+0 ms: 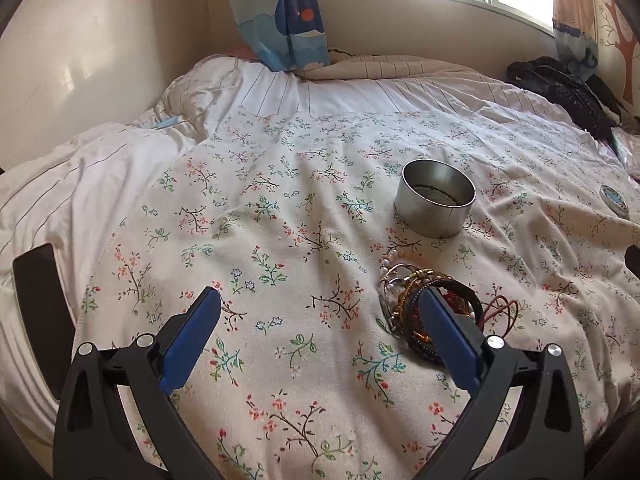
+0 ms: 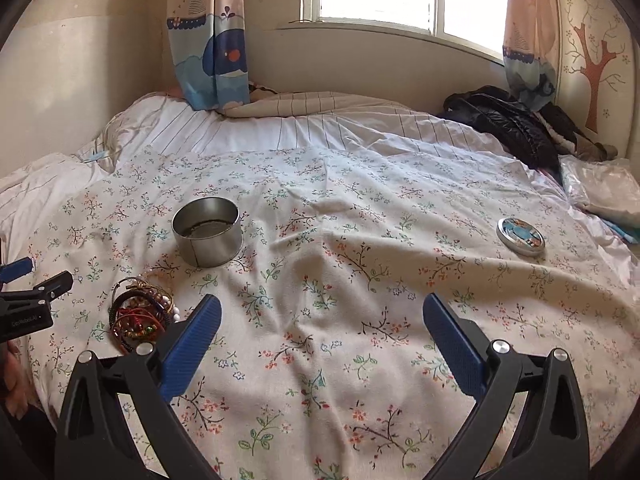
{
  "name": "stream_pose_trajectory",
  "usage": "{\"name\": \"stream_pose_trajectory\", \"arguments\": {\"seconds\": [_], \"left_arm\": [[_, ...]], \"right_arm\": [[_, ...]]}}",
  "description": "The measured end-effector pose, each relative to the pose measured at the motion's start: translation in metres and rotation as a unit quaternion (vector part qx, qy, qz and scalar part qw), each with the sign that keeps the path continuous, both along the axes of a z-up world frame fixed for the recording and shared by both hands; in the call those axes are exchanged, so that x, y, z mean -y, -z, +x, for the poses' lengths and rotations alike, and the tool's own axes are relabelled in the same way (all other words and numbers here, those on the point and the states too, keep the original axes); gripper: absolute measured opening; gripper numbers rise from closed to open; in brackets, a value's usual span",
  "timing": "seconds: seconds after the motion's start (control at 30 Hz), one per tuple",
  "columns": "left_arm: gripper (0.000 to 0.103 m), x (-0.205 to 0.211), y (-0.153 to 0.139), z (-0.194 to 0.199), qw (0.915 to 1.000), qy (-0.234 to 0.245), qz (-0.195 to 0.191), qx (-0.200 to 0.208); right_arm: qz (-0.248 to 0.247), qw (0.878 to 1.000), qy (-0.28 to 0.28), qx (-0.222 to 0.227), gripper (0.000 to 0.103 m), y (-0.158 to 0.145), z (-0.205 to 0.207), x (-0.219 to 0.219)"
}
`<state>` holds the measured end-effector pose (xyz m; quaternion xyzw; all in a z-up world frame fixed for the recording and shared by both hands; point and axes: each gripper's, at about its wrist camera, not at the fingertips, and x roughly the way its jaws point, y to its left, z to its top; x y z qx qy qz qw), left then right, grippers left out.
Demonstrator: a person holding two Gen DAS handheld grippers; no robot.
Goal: Organize jewelry
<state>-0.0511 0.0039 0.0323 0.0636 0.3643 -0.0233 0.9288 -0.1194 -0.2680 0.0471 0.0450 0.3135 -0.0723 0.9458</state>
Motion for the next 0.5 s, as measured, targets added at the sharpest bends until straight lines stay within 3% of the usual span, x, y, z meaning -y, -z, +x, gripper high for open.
{"name": "stream_pose_trajectory", "arguments": {"seconds": [0.2,0.5], "left_arm": [[0.095,0.016,-0.008,-0.023,0.9992,0.014,0.023,0.028],[0.095,0.032,-0.003,-0.017,0.9979,0.029,0.047,0.034]], "right_arm": [[-0.001,1.000,-0.016,0.027,0.097,-0.007,-0.008,-0.019],[-0.015,0.999,-0.044,0.015,0.097,0.003,0.012,-0.043]]}}
